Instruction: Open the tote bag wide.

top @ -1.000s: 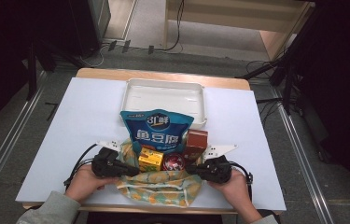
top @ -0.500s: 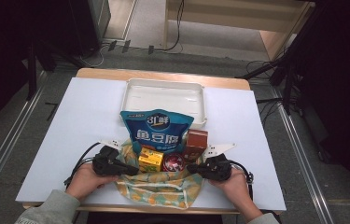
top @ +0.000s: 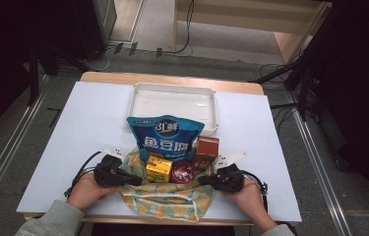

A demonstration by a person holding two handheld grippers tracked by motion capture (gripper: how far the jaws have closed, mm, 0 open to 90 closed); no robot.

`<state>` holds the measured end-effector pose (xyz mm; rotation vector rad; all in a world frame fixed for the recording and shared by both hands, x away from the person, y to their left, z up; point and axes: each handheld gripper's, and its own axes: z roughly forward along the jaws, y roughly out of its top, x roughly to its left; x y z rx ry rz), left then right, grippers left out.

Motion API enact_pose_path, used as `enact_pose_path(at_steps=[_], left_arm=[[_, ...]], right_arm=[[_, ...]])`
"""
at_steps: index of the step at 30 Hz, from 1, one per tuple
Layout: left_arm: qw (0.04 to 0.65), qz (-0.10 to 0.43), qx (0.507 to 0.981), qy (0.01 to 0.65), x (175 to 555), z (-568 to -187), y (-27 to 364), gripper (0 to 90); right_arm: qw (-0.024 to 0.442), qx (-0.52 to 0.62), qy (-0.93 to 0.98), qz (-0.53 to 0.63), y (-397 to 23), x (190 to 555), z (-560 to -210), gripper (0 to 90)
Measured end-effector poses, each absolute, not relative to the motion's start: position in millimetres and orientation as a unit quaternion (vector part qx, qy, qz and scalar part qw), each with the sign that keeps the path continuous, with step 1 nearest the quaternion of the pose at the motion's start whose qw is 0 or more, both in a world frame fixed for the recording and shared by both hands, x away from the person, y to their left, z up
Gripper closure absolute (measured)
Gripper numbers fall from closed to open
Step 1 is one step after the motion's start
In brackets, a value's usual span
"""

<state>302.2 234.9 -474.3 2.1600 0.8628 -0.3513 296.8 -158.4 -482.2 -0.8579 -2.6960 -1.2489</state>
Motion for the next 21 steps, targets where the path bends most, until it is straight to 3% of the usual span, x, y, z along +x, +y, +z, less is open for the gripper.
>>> enact_pose_path(at_steps=[21], left_arm=[[0.398, -0.11, 0.838, 0.357, 314, -467, 247, 90.0]], right_arm=[[0.024, -0.3, -0.863, -0.406, -171, 304, -476, 90.0]])
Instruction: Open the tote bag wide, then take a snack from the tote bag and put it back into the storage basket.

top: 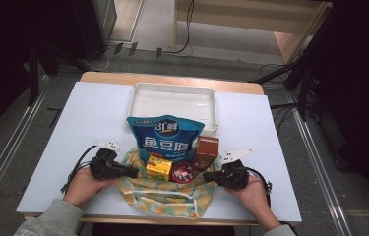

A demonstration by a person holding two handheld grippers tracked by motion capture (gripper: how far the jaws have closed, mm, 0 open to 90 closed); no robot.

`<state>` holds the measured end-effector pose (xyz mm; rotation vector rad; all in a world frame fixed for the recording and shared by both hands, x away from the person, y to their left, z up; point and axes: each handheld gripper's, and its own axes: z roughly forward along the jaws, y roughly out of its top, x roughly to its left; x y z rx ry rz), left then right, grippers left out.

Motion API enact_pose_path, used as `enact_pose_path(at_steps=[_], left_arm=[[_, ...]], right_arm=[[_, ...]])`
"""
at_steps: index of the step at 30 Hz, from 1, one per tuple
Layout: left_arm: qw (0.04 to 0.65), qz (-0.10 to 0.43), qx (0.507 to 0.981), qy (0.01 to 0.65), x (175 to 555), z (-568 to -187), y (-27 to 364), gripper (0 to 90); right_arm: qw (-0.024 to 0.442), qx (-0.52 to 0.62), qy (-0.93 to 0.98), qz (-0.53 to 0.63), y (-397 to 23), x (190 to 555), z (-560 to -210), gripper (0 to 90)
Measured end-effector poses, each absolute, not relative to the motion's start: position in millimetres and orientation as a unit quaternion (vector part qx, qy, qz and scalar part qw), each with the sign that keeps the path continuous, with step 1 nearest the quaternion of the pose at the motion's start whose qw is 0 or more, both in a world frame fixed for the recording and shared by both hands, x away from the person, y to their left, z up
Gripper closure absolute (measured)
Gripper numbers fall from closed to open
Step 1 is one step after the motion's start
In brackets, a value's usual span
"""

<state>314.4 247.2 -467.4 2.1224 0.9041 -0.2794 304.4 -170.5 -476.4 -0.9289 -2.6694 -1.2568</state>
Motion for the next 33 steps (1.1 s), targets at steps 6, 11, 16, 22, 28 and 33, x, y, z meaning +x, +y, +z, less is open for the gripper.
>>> enact_pose_path(at_steps=[6, 11, 16, 22, 28, 33], left_arm=[[0.398, -0.102, 0.847, 0.336, 312, -459, 244, 81.2], [0.413, -0.1, 0.841, 0.335, 310, -450, 249, 71.8], [0.415, -0.101, 0.841, 0.331, 313, -445, 253, 62.0], [0.428, -0.089, 0.839, 0.325, 313, -433, 254, 53.1], [0.428, -0.081, 0.84, 0.324, 316, -427, 256, 52.4], [0.425, -0.073, 0.84, 0.328, 317, -423, 257, 49.9]], right_arm=[[0.027, -0.292, -0.857, -0.424, -176, 302, -467, 84.0], [0.021, -0.288, -0.858, -0.425, -180, 301, -461, 77.7], [0.026, -0.299, -0.849, -0.434, -188, 303, -458, 61.5], [0.008, -0.299, -0.848, -0.438, -189, 305, -453, 48.3], [-0.003, -0.314, -0.842, -0.439, -195, 308, -450, 44.6], [-0.007, -0.328, -0.837, -0.438, -199, 311, -450, 43.4]])
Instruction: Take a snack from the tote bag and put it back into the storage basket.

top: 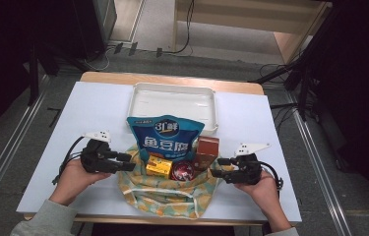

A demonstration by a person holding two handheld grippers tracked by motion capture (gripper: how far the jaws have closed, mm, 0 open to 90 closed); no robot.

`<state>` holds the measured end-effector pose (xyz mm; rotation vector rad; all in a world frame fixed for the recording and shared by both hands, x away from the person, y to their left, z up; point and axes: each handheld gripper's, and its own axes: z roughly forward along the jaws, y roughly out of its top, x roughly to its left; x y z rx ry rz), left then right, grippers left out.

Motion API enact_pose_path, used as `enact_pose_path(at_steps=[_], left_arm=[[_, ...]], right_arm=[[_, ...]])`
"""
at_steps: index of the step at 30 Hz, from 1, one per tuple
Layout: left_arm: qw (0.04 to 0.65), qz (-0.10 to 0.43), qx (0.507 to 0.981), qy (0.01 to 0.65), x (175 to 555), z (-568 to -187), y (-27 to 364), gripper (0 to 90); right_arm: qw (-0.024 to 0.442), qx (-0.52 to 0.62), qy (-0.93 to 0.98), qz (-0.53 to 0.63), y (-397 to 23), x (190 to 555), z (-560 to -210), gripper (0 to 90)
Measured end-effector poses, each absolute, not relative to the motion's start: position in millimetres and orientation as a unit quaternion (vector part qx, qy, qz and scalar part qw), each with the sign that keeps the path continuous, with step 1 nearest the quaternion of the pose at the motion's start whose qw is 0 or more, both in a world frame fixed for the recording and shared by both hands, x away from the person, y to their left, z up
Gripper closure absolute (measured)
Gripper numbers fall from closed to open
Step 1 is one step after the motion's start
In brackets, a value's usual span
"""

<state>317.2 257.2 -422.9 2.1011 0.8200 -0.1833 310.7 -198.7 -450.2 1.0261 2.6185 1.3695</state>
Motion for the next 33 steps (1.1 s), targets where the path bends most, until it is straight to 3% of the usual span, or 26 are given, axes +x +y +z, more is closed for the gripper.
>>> enact_pose_path(at_steps=[16, 24, 33], left_arm=[[0.44, -0.063, 0.833, 0.33, 321, -402, 263, 37.2], [0.435, -0.051, 0.843, 0.313, 326, -389, 257, 41.0], [0.441, -0.032, 0.846, 0.298, 333, -376, 250, 37.7]], right_arm=[[0.015, 0.36, 0.827, 0.431, -203, 323, -451, 40.5], [0.019, 0.379, 0.821, 0.428, -206, 333, -454, 40.6], [0.022, 0.388, 0.816, 0.427, -207, 343, -454, 40.6]])
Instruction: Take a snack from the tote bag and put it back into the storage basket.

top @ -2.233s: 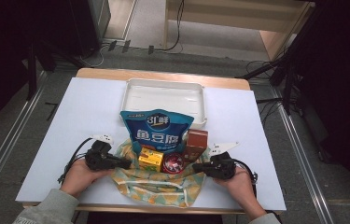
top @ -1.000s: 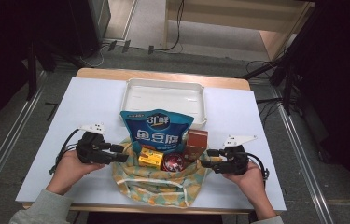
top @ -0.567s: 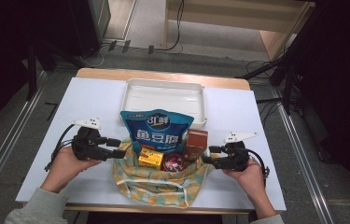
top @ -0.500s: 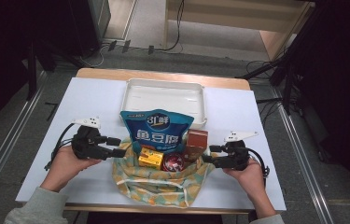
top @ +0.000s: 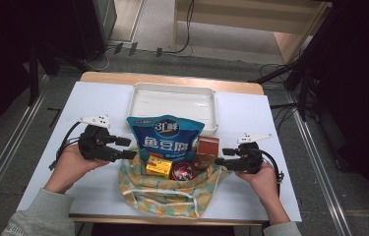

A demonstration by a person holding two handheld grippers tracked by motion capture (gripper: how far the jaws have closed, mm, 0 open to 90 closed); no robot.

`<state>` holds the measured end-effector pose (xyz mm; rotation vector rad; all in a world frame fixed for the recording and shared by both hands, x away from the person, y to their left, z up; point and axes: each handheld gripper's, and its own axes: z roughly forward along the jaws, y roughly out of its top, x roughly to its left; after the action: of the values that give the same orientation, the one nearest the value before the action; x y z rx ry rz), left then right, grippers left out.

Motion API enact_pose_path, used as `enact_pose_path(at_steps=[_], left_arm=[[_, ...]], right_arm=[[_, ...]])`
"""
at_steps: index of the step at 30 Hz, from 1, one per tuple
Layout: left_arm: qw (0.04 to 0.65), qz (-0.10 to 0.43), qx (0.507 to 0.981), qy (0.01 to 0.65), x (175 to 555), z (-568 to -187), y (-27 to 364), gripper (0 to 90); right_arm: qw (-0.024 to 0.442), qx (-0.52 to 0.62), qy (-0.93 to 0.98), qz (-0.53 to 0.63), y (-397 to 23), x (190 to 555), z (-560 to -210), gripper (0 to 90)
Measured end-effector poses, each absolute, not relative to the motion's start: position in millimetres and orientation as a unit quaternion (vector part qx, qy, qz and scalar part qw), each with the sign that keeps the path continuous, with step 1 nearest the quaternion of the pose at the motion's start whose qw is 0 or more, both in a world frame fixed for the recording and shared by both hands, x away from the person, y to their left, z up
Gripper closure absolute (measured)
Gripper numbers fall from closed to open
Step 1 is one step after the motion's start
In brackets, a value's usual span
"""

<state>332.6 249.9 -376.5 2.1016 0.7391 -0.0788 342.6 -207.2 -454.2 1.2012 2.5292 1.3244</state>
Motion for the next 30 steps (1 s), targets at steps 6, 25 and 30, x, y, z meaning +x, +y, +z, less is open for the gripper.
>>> enact_pose_path(at_steps=[6, 25, 30], left_arm=[[0.439, -0.03, 0.85, 0.29, 336, -372, 248, 37.8], [0.446, -0.036, 0.857, 0.257, 353, -346, 221, 37.7], [0.444, -0.025, 0.859, 0.252, 355, -340, 219, 39.8]], right_arm=[[0.027, 0.395, 0.813, 0.427, -207, 350, -455, 40.7], [0.033, 0.412, 0.806, 0.424, -209, 361, -453, 41.4], [0.032, 0.413, 0.807, 0.422, -210, 360, -453, 41.4]])
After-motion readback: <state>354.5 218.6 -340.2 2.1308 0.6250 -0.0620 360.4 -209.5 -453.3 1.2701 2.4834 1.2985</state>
